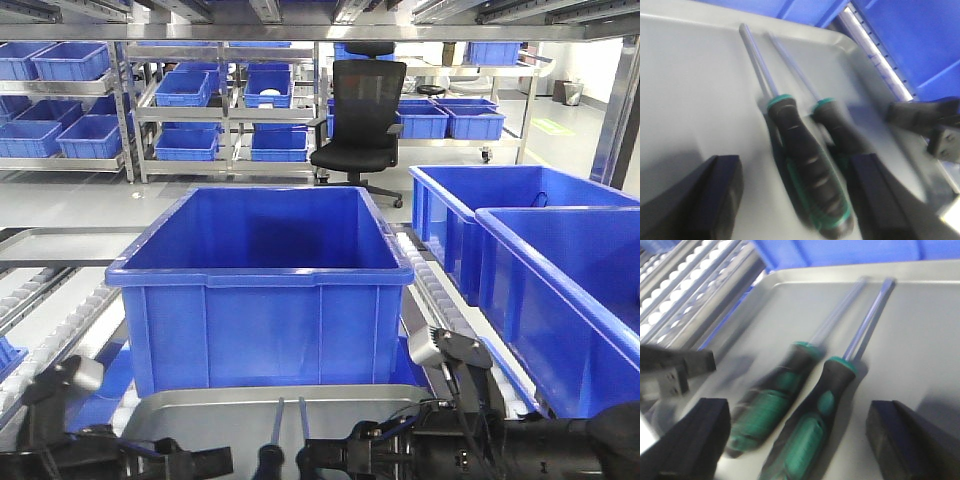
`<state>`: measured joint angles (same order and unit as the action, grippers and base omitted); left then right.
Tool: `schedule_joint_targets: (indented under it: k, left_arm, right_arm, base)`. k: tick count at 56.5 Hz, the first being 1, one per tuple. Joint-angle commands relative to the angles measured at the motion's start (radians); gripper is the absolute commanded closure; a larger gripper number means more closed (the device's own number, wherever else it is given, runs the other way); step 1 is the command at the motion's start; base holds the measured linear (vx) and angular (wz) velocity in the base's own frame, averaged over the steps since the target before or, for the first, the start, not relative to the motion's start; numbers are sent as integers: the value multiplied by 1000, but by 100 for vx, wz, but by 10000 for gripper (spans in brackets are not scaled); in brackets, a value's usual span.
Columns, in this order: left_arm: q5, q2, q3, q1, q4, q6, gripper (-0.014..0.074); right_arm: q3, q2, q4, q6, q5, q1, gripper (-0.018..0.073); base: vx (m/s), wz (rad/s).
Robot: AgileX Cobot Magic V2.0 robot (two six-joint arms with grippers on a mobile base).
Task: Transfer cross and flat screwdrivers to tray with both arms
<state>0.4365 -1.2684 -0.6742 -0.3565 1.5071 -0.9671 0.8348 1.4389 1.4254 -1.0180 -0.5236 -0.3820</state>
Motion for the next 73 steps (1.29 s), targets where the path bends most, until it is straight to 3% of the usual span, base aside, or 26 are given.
schedule_joint_targets:
  k: [1, 5, 10, 12, 20, 24, 29, 33, 39, 44, 51, 73]
  left_arm:
    - [25, 75, -33, -4, 41, -43, 195]
    - [30, 140, -33, -4, 19, -87, 356]
    - [24, 231, -33, -4, -64, -91, 584]
    - [21, 268, -33, -4, -98, -89, 605]
    - [28, 435, -30, -4, -263, -70, 598]
    - [28, 530, -18, -4, -387, -12, 596]
    - [27, 647, 30, -4, -557, 119, 595]
    - [26, 754, 94, -4, -726, 274, 595]
    - [31, 897, 183, -4, -946, 481, 594]
    - [0, 981, 231, -4, -1063, 560, 594]
    - [-75, 1016, 258, -4, -1091, 569, 594]
    - [-74, 1016, 258, -4, -1091, 569, 594]
  right_arm:
    - [35, -79, -5, 12, -34, 5, 49]
    - [35, -129, -57, 72, -43, 5, 195]
    - [35, -214, -167, 146, -43, 5, 455]
    - [35, -251, -231, 165, -43, 5, 578]
    - [35, -439, -479, 238, -42, 5, 569]
    - [35, -540, -630, 319, -41, 5, 568]
    - [9, -667, -842, 429, -20, 5, 568]
    - [-56, -773, -991, 529, 32, 5, 568]
    - [-199, -925, -1152, 647, 138, 5, 568]
    - [-299, -1020, -1214, 700, 219, 5, 567]
    - [-385, -1090, -1242, 701, 307, 5, 567]
    - [-419, -1106, -1228, 701, 283, 5, 567]
  base:
    - [0, 0]
    - [0, 0]
    - [0, 0]
    - [0, 0]
    - [0, 0]
    - [0, 0]
    - [0, 0]
    - [0, 0]
    - [0, 0]
    - [0, 0]
    - [0, 0]
    - [0, 0]
